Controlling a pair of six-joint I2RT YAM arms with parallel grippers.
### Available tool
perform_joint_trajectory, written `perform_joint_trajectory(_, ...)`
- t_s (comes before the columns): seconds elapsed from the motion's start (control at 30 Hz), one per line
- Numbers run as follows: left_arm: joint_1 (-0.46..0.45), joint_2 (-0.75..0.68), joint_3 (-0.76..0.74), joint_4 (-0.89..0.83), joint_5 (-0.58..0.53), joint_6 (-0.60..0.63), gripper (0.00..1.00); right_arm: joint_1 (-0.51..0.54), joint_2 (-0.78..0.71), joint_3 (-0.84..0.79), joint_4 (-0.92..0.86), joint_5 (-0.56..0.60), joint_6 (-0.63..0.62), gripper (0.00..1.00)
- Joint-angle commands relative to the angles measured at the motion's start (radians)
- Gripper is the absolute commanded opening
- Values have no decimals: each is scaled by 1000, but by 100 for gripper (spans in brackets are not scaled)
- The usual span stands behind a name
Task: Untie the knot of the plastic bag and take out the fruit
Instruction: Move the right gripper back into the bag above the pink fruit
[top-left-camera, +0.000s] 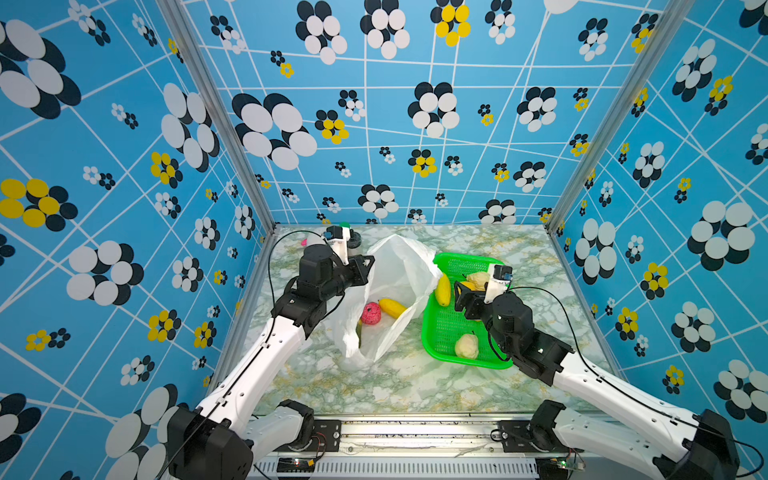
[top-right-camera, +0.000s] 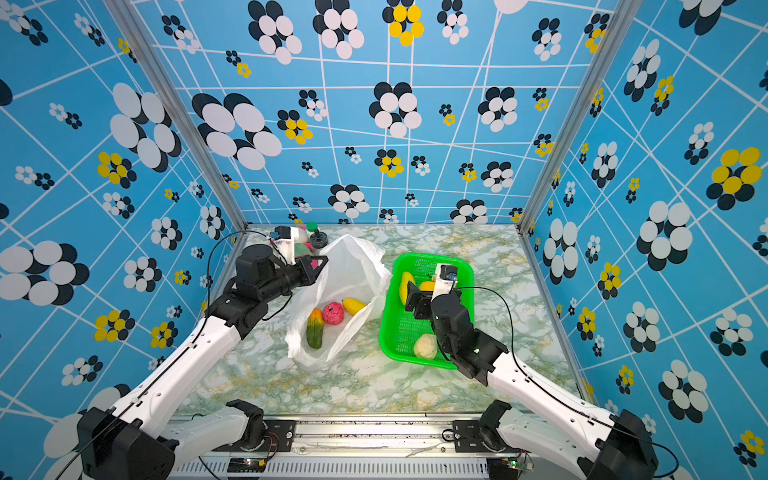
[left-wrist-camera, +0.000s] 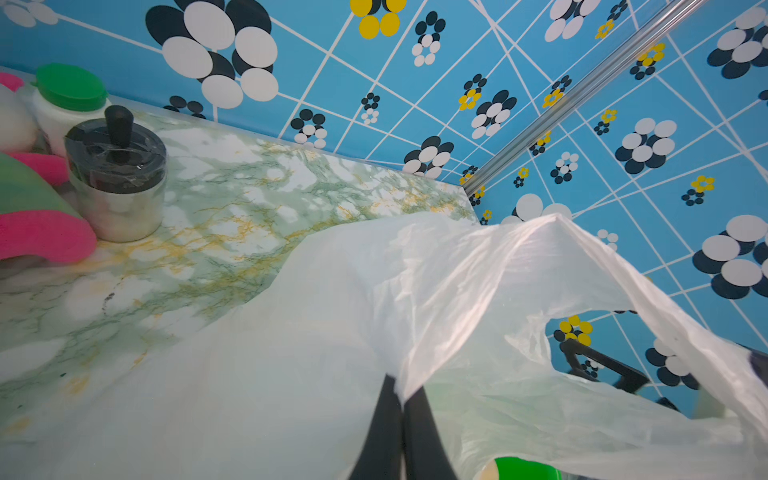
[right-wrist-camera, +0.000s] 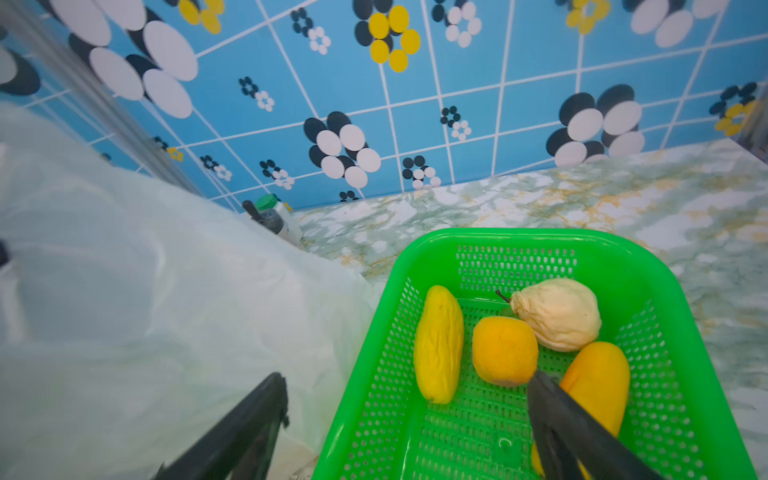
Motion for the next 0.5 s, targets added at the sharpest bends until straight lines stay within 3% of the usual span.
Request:
perform_joint_trajectory(0.0, 2, 0, 16, 3, -22, 70, 0, 114, -3, 59, 25, 16, -155, 83)
perform_joint_trajectory(0.23, 0, 1, 26, -16, -59, 85, 0, 278, 1, 123, 55, -18, -307, 77)
perform_joint_trajectory(0.47, 1, 26, 48, -45, -97, 100, 0, 324, 103, 210, 76, -222, -284, 73)
